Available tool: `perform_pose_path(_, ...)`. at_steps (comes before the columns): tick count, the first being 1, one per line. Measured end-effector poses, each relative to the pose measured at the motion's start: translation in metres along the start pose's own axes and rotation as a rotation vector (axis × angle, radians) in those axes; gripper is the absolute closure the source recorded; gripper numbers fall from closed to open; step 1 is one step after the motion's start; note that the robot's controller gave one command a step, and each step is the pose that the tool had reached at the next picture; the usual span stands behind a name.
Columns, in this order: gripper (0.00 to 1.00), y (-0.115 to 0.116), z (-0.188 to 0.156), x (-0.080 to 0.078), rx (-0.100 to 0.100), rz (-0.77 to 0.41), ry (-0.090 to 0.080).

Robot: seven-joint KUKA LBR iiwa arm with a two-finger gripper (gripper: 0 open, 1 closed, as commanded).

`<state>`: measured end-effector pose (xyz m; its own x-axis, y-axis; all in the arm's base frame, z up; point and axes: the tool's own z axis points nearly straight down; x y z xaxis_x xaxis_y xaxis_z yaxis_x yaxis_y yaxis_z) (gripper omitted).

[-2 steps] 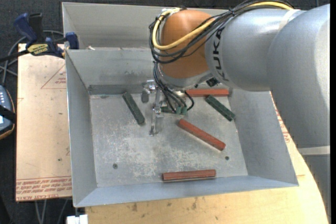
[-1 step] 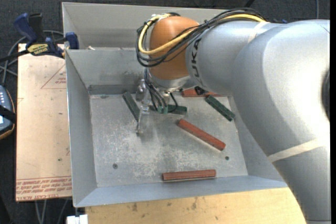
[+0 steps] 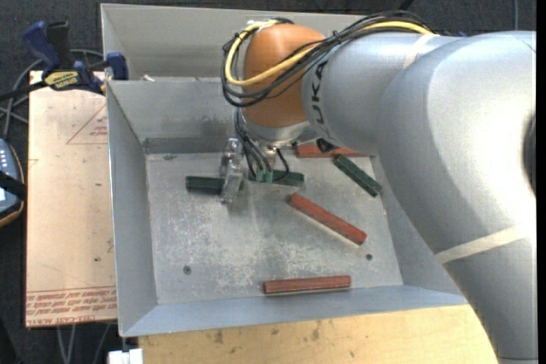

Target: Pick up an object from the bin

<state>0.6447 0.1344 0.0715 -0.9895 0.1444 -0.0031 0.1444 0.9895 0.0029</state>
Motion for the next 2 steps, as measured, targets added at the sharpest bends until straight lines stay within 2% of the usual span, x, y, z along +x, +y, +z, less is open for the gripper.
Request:
perform_pose_path(1, 1.00, 0.002, -0.118, 0.014, -0.002, 0.047, -0.007)
perform_pose_path(2, 1.00, 0.014, -0.257, 0.023, -0.003, 0.072, -0.008)
